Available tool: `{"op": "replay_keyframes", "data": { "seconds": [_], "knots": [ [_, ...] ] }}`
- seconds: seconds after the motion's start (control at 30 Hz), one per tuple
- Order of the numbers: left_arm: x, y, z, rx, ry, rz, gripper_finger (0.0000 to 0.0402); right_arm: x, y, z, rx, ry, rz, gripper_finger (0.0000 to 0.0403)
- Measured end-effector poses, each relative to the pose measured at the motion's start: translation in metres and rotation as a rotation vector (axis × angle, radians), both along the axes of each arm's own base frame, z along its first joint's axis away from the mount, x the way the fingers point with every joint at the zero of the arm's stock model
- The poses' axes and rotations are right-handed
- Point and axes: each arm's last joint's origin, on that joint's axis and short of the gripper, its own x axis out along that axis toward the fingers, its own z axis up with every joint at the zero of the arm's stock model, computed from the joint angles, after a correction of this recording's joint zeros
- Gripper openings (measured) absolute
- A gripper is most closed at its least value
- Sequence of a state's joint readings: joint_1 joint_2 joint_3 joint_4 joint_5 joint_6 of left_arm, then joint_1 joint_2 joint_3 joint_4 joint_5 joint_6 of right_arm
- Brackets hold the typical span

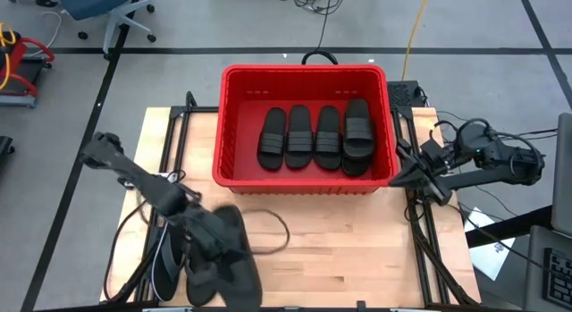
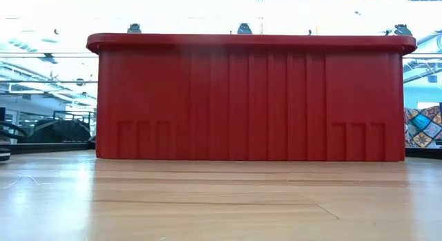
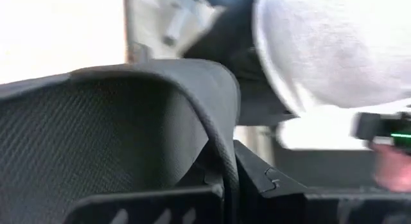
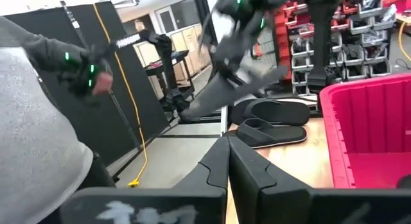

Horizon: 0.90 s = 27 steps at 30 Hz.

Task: Pick and place slides into bin
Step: Put the black slide into the red bin

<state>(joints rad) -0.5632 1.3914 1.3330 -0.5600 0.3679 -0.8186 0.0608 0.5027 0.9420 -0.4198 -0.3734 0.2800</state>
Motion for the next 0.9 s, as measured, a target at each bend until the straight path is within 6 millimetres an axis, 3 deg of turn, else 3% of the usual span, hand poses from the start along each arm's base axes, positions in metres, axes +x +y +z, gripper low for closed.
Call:
{"op": "replay_keyframes", "data": {
  "seconds": [0.2, 0.43, 0.67, 0.9],
  "knots": [
    [-0.018, 0.037, 0.088, 0.328, -0.231, 0.215, 0.0001, -0.002, 0.001, 0.0, -0.013, -0.01, 0.052, 0.0],
    [-0.034, 0.1, 0.158, 0.686, -0.492, 0.593, 0.0001, -0.001, -0.001, 0.001, -0.052, -0.038, -0.014, 0.0],
    [-0.035, 0.171, 0.175, 0.916, -0.499, 0.743, 0.0, 0.001, -0.005, 0.001, -0.122, -0.056, -0.158, 0.0],
    [-0.024, 0.243, 0.17, 0.916, -0.534, 0.608, 0.0, 0.012, -0.009, 0.004, -0.182, -0.087, -0.319, 0.0]
  ]
}}
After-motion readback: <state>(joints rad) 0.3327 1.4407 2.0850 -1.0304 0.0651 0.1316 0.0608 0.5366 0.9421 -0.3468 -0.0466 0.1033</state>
